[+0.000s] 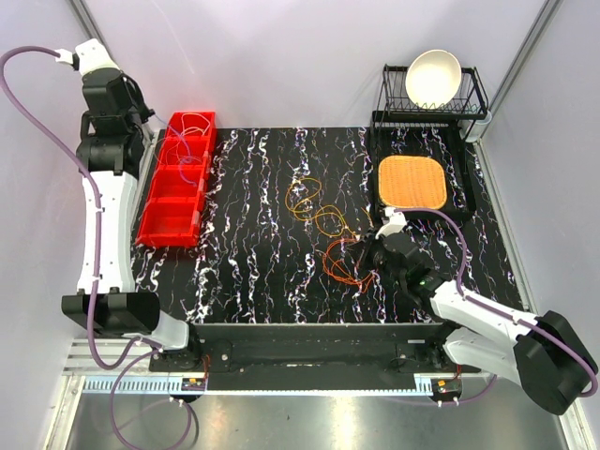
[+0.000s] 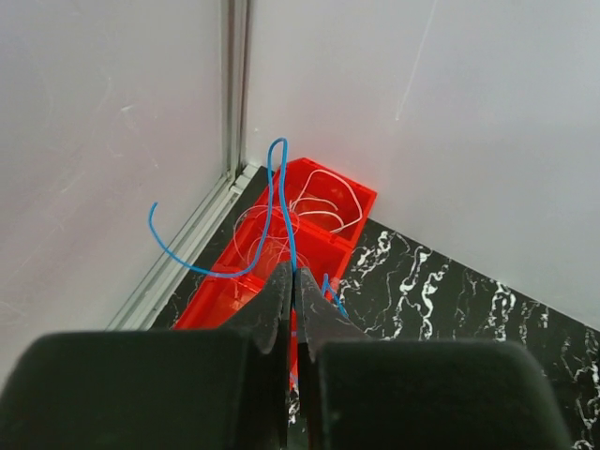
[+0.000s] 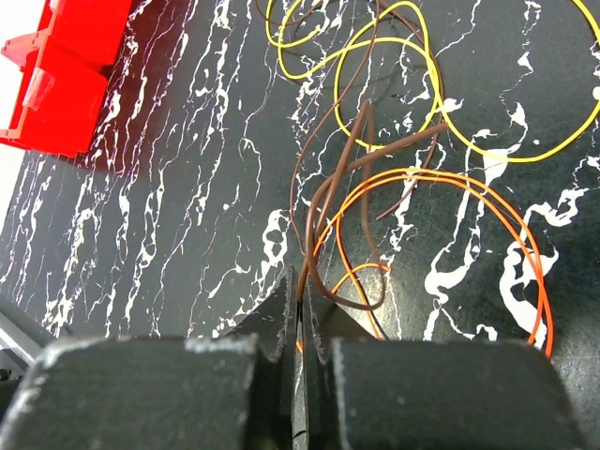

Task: Untangle the cables

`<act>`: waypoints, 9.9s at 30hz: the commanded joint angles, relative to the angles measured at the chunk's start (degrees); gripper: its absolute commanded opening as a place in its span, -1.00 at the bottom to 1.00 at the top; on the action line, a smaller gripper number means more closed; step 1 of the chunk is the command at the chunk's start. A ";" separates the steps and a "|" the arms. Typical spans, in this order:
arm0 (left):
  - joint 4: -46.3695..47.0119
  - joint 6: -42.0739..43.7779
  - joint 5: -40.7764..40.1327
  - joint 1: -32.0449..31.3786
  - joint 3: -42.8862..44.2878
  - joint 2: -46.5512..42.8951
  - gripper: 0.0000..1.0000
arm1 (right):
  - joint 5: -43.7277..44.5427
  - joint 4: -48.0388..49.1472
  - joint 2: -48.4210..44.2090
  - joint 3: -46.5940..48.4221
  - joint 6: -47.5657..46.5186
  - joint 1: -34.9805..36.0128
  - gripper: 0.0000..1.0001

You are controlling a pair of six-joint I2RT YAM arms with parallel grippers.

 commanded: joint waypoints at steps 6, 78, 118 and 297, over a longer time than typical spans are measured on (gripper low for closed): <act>4.93 1.34 -2.70 0.91 -1.48 2.43 -1.00 | -1.50 3.17 0.13 0.44 -0.73 -0.77 -1.00; 7.66 -1.39 -1.91 1.35 -5.44 0.06 -1.00 | -3.87 4.49 0.48 -0.27 -0.12 -2.36 -1.00; 14.15 -4.20 -2.53 1.35 -23.62 -3.89 -1.00 | -4.58 4.75 1.45 0.08 -0.12 -2.44 -1.00; -2.02 12.84 -3.93 -11.75 23.64 -10.40 -1.00 | -20.31 -5.53 20.95 14.23 -3.28 -2.71 0.11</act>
